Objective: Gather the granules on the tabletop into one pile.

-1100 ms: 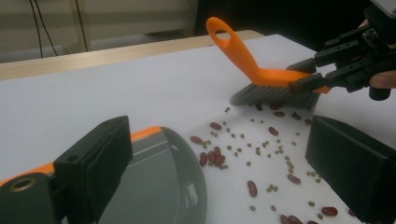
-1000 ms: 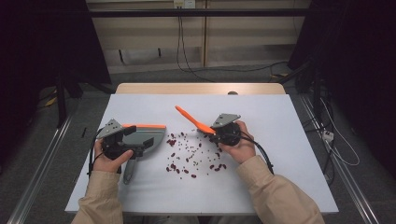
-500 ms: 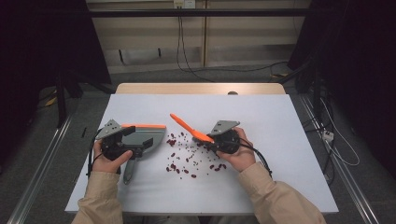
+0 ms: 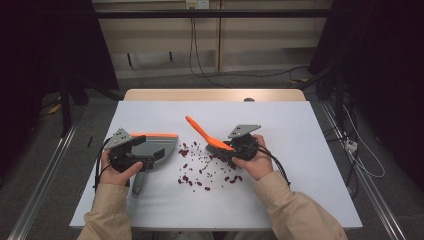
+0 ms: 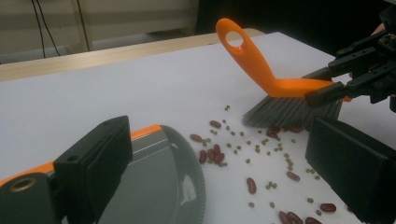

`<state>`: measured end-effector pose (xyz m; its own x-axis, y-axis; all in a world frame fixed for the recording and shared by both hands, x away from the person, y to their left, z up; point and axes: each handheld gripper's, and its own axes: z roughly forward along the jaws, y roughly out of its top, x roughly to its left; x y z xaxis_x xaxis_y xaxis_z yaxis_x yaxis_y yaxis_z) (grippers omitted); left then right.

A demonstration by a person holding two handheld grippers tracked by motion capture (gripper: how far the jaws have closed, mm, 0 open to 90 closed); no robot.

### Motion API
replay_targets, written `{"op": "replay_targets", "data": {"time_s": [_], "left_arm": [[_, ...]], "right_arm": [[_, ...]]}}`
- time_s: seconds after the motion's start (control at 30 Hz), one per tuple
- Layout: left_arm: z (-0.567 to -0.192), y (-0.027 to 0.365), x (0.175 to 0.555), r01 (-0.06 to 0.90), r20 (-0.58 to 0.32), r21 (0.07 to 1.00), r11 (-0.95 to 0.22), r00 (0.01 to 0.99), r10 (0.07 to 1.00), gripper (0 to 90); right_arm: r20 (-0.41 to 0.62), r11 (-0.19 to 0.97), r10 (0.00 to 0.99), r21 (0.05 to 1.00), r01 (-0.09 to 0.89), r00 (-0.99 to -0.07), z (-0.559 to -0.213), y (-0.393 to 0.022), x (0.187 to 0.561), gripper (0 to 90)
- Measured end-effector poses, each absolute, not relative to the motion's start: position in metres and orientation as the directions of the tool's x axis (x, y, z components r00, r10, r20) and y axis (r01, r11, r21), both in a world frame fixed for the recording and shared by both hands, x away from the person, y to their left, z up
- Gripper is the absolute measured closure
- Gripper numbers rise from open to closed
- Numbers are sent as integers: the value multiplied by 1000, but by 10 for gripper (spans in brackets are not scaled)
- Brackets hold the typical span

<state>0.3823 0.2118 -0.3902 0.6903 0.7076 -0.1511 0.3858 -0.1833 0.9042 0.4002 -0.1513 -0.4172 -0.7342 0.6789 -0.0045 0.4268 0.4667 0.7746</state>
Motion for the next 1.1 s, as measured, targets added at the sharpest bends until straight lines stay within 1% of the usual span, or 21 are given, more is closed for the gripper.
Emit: {"op": "replay_targets", "data": {"time_s": [0.17, 0.23, 0.3, 0.4, 0.5, 0.6, 0.7, 0.8, 0.93, 1.1], "left_arm": [[-390, 212, 382, 387, -152, 904, -183, 689, 708, 74], [-390, 212, 382, 386, -152, 904, -183, 690, 707, 74], [-390, 212, 382, 385, -150, 905, -184, 691, 707, 74], [-390, 212, 383, 385, -149, 904, -185, 691, 707, 74], [-390, 212, 383, 387, -153, 904, -182, 689, 709, 74], [-391, 213, 383, 387, -153, 904, -181, 689, 708, 74], [-391, 213, 383, 390, -156, 903, -180, 688, 709, 74], [-392, 214, 383, 394, -161, 902, -176, 684, 711, 73], [-392, 215, 383, 399, -165, 901, -174, 683, 712, 73], [-391, 217, 382, 400, -168, 901, -169, 678, 715, 74]], "right_arm": [[2, 481, 671, 761, 436, -742, -416, -150, 402, 703], [-27, 496, 672, 759, 422, -740, -415, -150, 401, 704], [-3, 475, 668, 771, 424, -744, -413, -154, 403, 705], [-8, 464, 669, 786, 409, -743, -412, -157, 405, 706], [13, 435, 666, 805, 403, -746, -410, -160, 409, 705], [-4, 426, 675, 818, 386, -738, -407, -161, 416, 706], [-1, 396, 684, 840, 371, -729, -405, -163, 427, 706], [-20, 380, 704, 855, 353, -710, -404, -165, 441, 706], [-21, 377, 714, 853, 360, -700, -411, -163, 464, 706], [-30, 383, 695, 861, 334, -719, -422, -152, 487, 706]]}}
